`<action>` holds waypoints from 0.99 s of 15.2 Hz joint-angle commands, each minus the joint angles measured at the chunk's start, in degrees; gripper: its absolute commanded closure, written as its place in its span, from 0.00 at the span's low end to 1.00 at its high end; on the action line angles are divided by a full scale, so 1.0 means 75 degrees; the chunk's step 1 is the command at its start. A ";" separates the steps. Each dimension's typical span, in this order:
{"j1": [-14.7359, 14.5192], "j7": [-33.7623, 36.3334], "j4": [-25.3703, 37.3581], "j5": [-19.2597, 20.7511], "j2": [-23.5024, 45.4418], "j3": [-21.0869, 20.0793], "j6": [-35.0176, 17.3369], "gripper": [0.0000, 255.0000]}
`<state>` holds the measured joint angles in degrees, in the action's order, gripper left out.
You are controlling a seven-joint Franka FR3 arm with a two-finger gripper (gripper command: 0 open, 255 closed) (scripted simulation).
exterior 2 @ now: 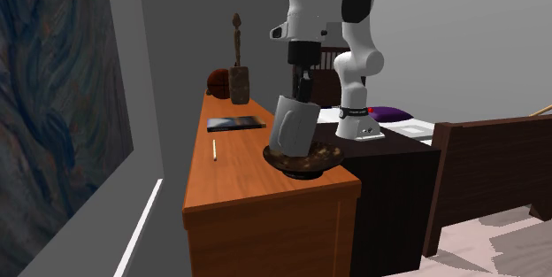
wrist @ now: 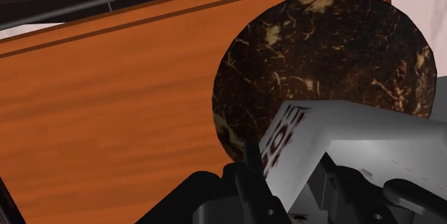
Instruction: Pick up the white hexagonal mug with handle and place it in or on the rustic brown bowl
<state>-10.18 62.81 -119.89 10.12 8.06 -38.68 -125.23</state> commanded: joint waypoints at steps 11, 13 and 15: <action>-0.0006 0.0015 -0.0005 0.0017 0.0017 0.0002 -0.0023 0.00; 0.0018 -0.0079 0.0112 -0.0120 -0.0134 -0.0029 0.0203 0.00; 0.0056 -0.0243 0.0377 -0.0359 -0.0404 -0.0076 0.0665 0.00</action>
<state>-9.92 61.67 -117.88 8.43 6.15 -39.05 -121.96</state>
